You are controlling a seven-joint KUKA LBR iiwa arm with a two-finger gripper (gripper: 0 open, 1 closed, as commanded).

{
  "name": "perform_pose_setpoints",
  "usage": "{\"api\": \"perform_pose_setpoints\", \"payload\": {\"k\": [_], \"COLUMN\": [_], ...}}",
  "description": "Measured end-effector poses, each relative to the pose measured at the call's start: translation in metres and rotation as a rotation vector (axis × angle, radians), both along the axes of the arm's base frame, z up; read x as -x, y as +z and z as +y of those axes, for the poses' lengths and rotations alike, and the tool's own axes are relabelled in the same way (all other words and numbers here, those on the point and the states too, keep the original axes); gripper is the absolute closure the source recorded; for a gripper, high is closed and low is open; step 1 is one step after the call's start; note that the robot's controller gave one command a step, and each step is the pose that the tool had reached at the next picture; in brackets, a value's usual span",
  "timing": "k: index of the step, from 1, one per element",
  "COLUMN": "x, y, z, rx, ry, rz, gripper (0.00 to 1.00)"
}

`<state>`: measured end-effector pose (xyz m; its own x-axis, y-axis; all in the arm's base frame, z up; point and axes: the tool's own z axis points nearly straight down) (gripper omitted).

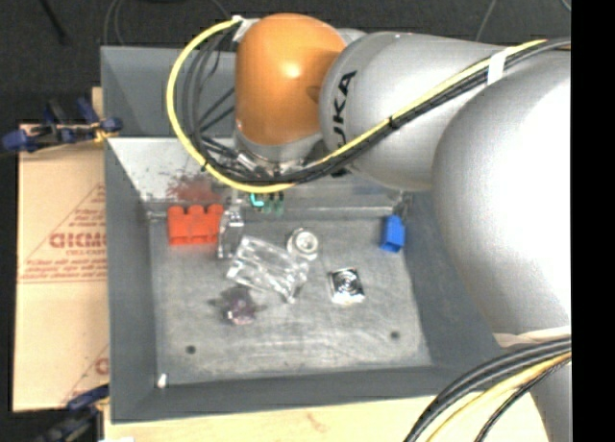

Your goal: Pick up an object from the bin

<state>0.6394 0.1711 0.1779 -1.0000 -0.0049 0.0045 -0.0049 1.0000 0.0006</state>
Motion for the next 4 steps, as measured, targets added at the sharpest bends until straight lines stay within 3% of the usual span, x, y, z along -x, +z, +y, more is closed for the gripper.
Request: {"api": "perform_pose_setpoints", "payload": {"k": [1, 2, 3, 4], "x": [-0.011, -0.011, -0.016, -0.004], "y": [-0.081, -0.07, -0.067, -0.103], "z": [0.013, 0.0, 0.011, 0.014], "rx": [-0.004, -0.002, -0.002, -0.005], "ry": [-0.043, -0.129, -0.264, -0.491], "rz": [-0.029, -0.011, -0.011, -0.013], "gripper": [0.0, 0.0, 0.0, 0.0]}}
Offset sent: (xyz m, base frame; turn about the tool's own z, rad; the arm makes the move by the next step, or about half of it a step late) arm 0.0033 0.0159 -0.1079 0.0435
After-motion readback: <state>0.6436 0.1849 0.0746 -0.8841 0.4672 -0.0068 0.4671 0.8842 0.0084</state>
